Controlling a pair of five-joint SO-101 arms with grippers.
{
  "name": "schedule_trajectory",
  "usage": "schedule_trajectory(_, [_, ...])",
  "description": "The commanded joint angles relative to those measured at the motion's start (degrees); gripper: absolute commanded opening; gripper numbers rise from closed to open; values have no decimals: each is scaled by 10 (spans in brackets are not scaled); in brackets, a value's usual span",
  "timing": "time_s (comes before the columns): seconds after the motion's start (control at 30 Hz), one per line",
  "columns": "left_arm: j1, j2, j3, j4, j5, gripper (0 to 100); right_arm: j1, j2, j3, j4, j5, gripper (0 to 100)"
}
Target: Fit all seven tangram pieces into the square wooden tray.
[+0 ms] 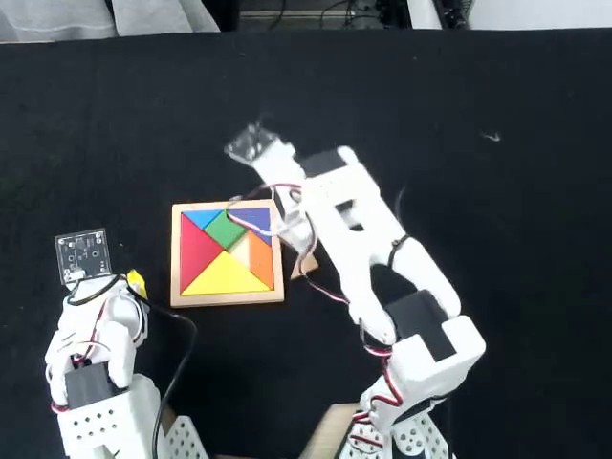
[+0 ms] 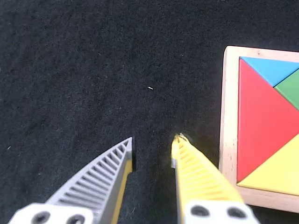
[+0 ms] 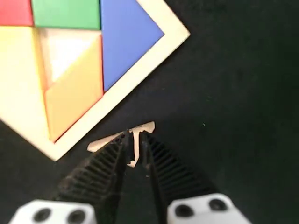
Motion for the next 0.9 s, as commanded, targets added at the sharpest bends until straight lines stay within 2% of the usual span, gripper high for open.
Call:
schedule_trajectory(0.0, [-3,-4,11,3,3,145,8,-34,10,-38,6,35])
schedule_trajectory(0.23, [-3,-4,11,3,3,145,9,-29,13,-41,6,35])
schedule_trajectory(0.5, [-3,-4,11,3,3,145,15,54,12,-60,9,35])
schedule_trajectory(0.67, [-3,-4,11,3,3,145,66,58,11,-48,12,14])
schedule_trajectory(0.87, [-2,-4,11,3,3,145,85,55,36,37,113,11])
